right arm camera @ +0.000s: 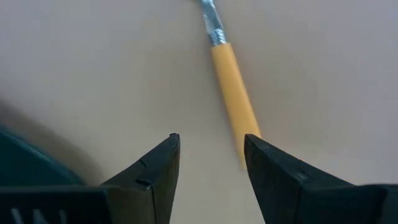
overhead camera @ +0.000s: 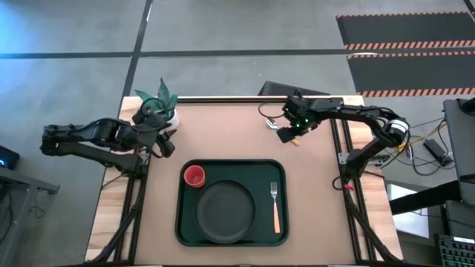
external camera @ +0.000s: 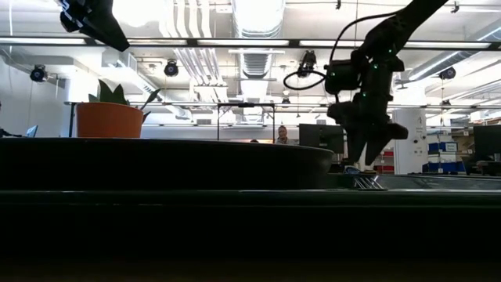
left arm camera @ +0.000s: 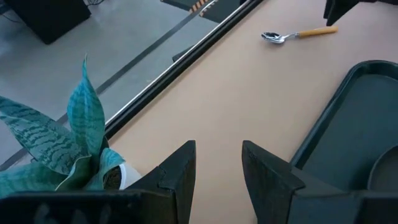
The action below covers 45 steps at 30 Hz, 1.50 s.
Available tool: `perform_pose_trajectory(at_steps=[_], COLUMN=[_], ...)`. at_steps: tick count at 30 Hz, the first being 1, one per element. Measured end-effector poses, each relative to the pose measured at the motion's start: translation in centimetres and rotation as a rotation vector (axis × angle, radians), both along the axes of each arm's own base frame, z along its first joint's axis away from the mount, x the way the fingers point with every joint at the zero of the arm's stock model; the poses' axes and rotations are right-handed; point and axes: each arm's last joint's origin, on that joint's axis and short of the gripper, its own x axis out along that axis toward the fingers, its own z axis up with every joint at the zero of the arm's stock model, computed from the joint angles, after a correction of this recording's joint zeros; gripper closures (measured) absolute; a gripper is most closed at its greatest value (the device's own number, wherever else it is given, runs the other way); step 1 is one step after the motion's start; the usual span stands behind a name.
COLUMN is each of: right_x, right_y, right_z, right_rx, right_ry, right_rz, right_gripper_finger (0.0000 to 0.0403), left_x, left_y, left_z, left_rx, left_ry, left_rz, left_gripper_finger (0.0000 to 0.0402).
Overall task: Pick and place plate/cup/fork/spoon on tray
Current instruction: Put the yellow spoon on the black serving tray to the right side of the black plate
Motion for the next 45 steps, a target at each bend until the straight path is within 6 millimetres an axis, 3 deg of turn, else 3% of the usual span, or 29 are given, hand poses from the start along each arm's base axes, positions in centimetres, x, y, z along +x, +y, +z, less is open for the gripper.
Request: perform_pose_trajectory(at_steps=[5, 11, 22, 27, 33, 39, 45], right_x=[-0.1, 0.6, 2.9, 4.5, 5.6, 6.4, 6.8], right_y=[-0.2, -0.9, -3.0, -4.1, -5.0, -5.9, -6.2], right_z=[-0.3, -0.4, -4.5, -4.9, -2.8, 0.6, 1.0], right_rx=[-0.073, -0.112, 0.01, 0.017, 0.023, -0.043, -0.041], right_ry=[0.037, -0.04, 0.018, 0.007, 0.04, 0.099, 0.097], right_rz=[0.029, 0.024, 0.122, 0.165, 0.224, 0.235, 0.237], right_gripper_finger=[0.0234, 0.0234, 0.0234, 0.0234, 0.0234, 0.0234, 0.0234], left_x=[0.1, 0.1, 0.4, 0.5, 0.4, 0.5, 0.5], left_y=[0.0, 0.0, 0.0, 0.0, 0.0, 0.0, 0.0], left_z=[-0.1, -0.1, -0.3, -0.3, -0.3, -0.3, -0.3], left_rx=[0.001, 0.0, -0.001, -0.001, -0.001, -0.001, 0.0], left_ry=[0.008, 0.007, 0.013, 0.017, 0.014, 0.016, 0.016], left_rz=[0.0, 0.0, 0.001, 0.001, 0.001, 0.001, 0.001], left_gripper_finger=[0.0289, 0.0289, 0.0289, 0.0289, 0.0289, 0.0289, 0.0289])
